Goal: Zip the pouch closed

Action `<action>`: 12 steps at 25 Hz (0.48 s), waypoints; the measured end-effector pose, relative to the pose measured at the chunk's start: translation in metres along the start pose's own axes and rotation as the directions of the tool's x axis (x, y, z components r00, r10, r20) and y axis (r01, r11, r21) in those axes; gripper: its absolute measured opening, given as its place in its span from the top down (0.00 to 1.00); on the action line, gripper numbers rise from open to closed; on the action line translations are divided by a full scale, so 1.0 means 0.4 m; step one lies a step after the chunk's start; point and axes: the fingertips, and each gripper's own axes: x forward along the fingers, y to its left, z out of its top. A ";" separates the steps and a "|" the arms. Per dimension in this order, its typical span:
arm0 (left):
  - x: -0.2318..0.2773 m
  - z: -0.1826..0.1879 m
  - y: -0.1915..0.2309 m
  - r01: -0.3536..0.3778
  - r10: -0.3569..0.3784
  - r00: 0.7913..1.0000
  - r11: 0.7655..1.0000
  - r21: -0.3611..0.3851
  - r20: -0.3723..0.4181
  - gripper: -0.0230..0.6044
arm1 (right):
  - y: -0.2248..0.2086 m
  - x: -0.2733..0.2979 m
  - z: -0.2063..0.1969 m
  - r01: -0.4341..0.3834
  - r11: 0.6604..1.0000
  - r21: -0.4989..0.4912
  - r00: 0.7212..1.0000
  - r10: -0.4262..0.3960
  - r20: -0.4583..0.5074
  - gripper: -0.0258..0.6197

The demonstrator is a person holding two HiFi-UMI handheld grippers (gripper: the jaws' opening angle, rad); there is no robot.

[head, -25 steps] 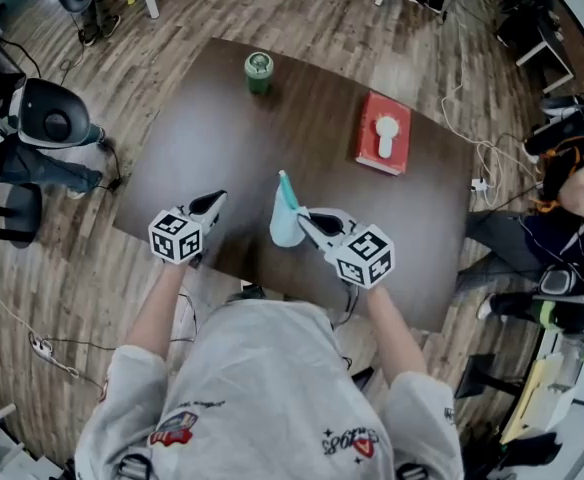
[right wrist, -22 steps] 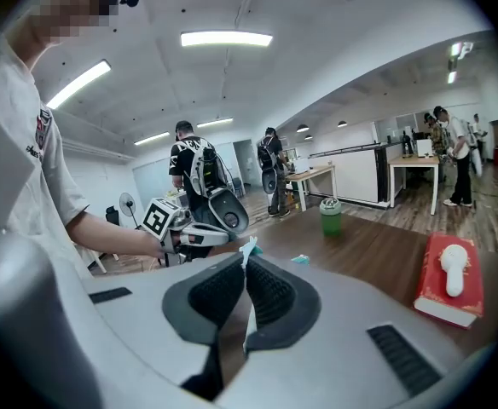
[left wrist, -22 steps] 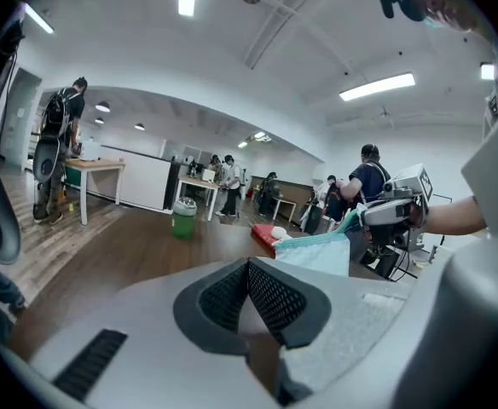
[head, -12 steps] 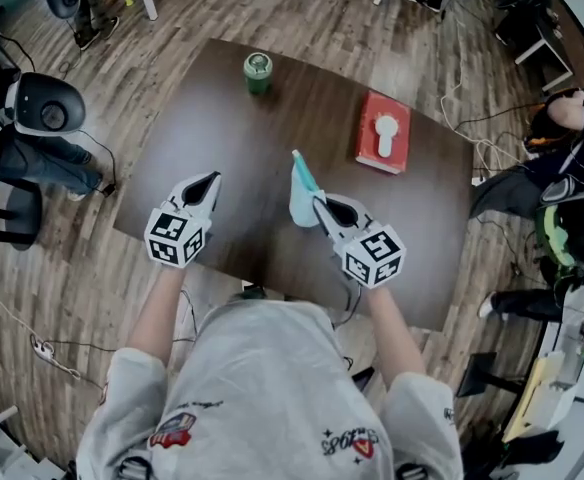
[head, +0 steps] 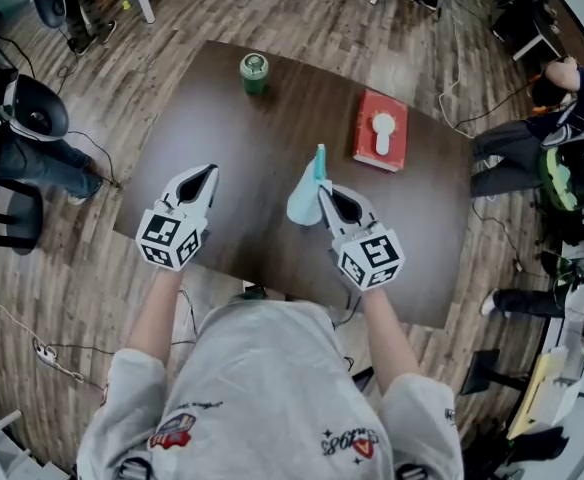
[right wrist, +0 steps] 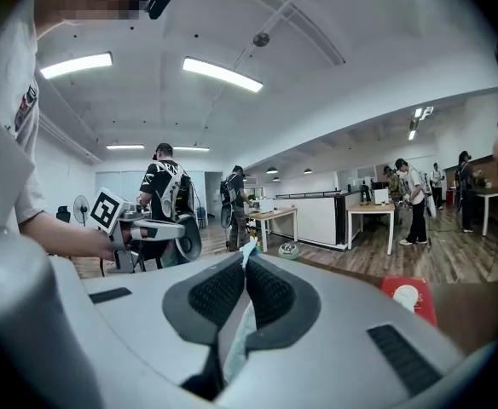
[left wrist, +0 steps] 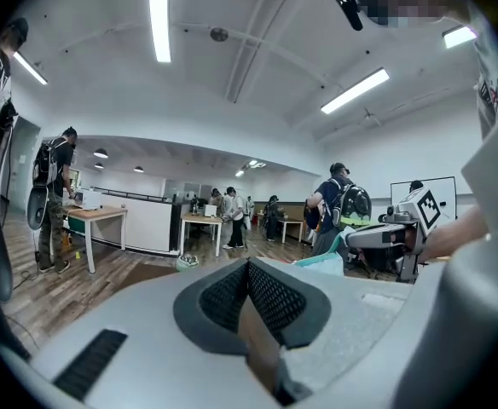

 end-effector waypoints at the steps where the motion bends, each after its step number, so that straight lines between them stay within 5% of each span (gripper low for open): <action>1: -0.001 -0.003 -0.007 0.003 -0.003 1.000 1.000 0.003 0.002 0.96 | 0.002 -0.003 0.000 0.000 1.000 -0.004 1.000 0.000 0.005 0.94; 12: 0.000 -0.039 -0.053 0.026 -0.027 0.999 1.000 -0.008 -0.021 0.96 | 0.009 -0.026 -0.006 -0.002 1.000 -0.012 1.000 0.002 -0.006 0.94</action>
